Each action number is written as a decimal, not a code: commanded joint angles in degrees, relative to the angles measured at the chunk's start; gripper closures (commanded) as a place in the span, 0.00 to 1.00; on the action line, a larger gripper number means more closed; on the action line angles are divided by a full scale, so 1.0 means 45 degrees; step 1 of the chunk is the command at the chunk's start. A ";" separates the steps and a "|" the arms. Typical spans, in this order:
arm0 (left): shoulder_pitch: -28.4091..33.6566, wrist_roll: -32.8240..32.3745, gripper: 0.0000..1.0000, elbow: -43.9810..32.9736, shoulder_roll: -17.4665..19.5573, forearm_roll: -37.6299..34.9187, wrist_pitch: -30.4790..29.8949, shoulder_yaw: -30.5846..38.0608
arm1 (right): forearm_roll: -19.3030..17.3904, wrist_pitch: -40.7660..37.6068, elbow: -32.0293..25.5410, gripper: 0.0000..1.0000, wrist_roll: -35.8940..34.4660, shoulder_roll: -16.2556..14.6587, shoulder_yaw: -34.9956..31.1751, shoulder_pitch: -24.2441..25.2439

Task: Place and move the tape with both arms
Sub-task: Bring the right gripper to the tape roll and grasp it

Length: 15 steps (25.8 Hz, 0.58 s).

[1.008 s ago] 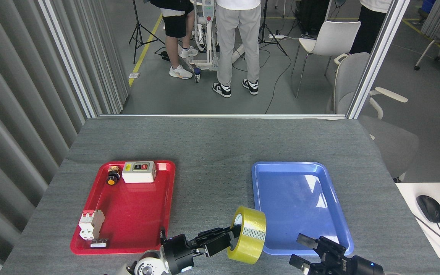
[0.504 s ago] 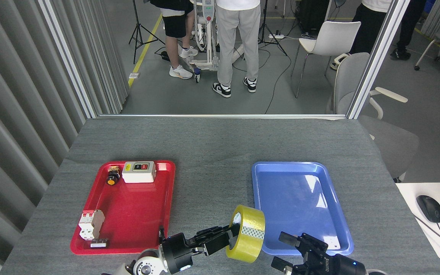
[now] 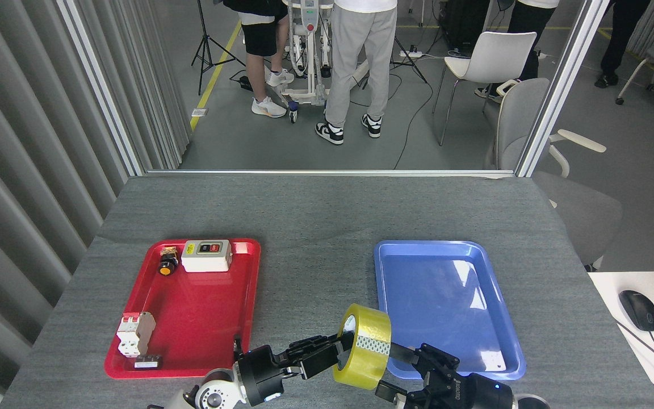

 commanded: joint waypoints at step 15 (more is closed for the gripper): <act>-0.0006 -0.0001 1.00 0.0022 0.0028 -0.0016 -0.0003 0.0018 | -0.0012 0.0006 0.0015 0.45 0.0042 0.0655 0.0003 -0.0165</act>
